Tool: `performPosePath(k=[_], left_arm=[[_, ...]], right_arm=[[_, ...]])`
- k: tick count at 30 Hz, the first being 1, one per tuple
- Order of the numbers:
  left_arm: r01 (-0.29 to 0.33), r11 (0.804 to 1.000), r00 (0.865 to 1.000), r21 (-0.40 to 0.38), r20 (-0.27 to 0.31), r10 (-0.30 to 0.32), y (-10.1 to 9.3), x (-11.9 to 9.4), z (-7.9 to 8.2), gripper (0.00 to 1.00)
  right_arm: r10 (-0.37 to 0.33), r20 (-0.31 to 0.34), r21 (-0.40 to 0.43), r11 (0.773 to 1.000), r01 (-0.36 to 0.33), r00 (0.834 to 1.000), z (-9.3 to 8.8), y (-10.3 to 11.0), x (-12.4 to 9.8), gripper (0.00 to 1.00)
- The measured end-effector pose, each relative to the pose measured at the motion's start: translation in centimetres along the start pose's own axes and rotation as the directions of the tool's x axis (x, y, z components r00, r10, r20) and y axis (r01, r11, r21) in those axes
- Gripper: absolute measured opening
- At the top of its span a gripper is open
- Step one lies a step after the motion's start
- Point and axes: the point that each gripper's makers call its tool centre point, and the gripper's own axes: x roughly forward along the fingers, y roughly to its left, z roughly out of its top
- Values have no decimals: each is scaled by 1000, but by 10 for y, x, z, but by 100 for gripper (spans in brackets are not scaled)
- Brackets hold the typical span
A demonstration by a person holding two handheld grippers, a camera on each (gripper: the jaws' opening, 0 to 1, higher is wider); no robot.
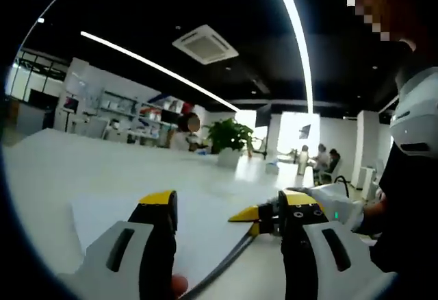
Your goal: Grasp the top corner of one sheet in the document stack and pull a single sheet out from the document stack, separating that one sheet from the rest and lifting it clear until the single sheet is fully removed from the stack
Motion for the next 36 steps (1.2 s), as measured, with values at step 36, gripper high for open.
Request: performPosePath(k=[36], left_arm=[[-150, 988, 988, 24, 40, 149, 28, -23, 4, 45]], right_arm=[[173, -50, 182, 970, -161, 984, -7, 5, 4, 2]])
